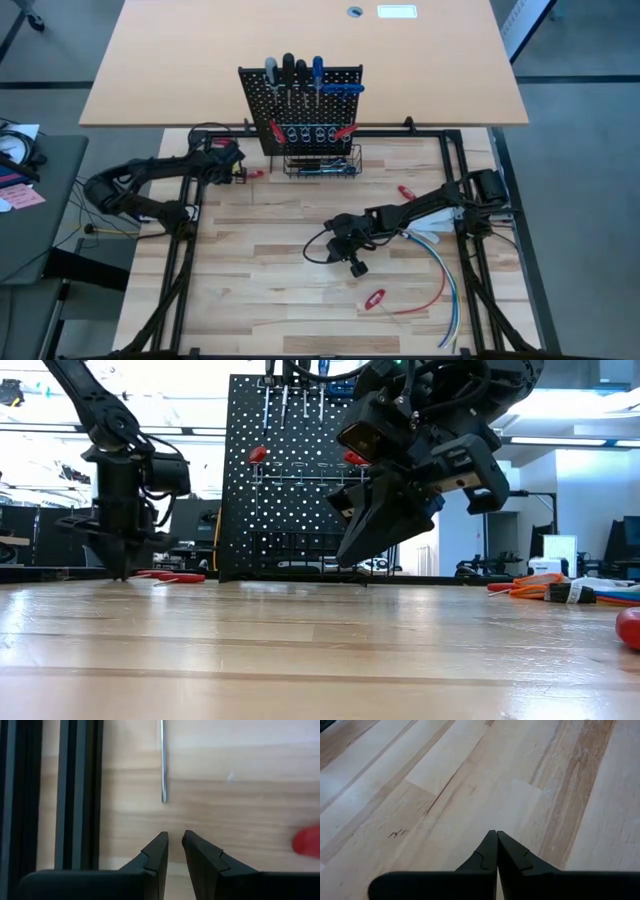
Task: Hang tools onto peg board
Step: Hang the red allen wrench on the pegboard
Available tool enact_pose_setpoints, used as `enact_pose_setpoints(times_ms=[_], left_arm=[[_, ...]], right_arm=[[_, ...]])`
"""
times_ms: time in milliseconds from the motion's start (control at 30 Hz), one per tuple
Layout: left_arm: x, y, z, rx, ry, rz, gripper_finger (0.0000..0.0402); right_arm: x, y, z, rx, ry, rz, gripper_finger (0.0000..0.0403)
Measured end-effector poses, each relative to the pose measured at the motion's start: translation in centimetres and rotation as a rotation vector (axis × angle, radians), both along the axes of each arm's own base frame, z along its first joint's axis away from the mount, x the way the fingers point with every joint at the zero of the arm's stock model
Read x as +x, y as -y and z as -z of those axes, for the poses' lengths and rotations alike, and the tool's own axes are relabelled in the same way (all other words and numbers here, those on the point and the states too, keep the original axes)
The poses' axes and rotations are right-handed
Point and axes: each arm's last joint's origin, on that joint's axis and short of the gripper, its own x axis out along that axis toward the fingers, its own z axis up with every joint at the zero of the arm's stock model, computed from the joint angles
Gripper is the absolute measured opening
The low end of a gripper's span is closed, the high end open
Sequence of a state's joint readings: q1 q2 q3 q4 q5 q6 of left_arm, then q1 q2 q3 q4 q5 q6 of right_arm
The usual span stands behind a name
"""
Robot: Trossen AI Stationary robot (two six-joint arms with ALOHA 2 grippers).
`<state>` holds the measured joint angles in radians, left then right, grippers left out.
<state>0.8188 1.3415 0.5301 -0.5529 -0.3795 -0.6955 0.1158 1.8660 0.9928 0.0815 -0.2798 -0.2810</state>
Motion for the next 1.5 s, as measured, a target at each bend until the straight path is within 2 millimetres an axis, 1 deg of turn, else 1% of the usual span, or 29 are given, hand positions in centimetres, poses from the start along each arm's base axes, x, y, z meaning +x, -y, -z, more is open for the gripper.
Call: enact_pose_setpoints(times_ms=[133, 233, 367, 467, 633, 867, 1033, 1267, 1500], left_arm=[[-0.2, -0.1, -0.4, 0.052, -0.018, -0.008, 0.0063], [-0.3, -0.4, -0.2, 0.114, -0.046, -0.043, 0.0064], [-0.7, -0.5, 0.9, 0.197, -0.008, -0.064, 0.0071], [-1.0, -0.3, 1.8, 0.271, 0.029, -0.085, 0.0084], [-1.5, 0.2, 2.9, 0.342, 0.069, -0.114, 0.0107], [-2.1, 0.8, 3.9, 0.398, 0.099, -0.124, 0.0112], [-2.5, 1.2, 4.3, 0.401, 0.1, -0.126, 0.0083], [-2.6, 1.4, 4.5, 0.386, 0.104, -0.115, 0.0009], [-1.6, 2.3, 4.3, 0.331, 0.073, -0.096, 0.0002]], right_arm=[[0.0, 0.0, 0.0, 0.0, 0.0, 0.001, 0.0009], [0.0, 0.0, 0.0, 0.0, 0.0, 0.001, 0.0009], [0.0, 0.0, 0.0, 0.0, 0.0, 0.001, 0.0009], [0.0, 0.0, 0.0, 0.002, -0.002, 0.003, 0.0009], [0.0, 0.0, 0.0, 0.0, 0.0, 0.001, 0.0009], [0.0, 0.0, 0.0, -0.003, 0.004, -0.003, 0.0009], [0.0, 0.0, 0.0, -0.005, 0.008, -0.005, 0.0009], [0.0, 0.0, 0.0, -0.005, 0.008, -0.005, 0.0009], [0.1, 0.0, -0.1, -0.009, 0.013, -0.009, 0.0009]])
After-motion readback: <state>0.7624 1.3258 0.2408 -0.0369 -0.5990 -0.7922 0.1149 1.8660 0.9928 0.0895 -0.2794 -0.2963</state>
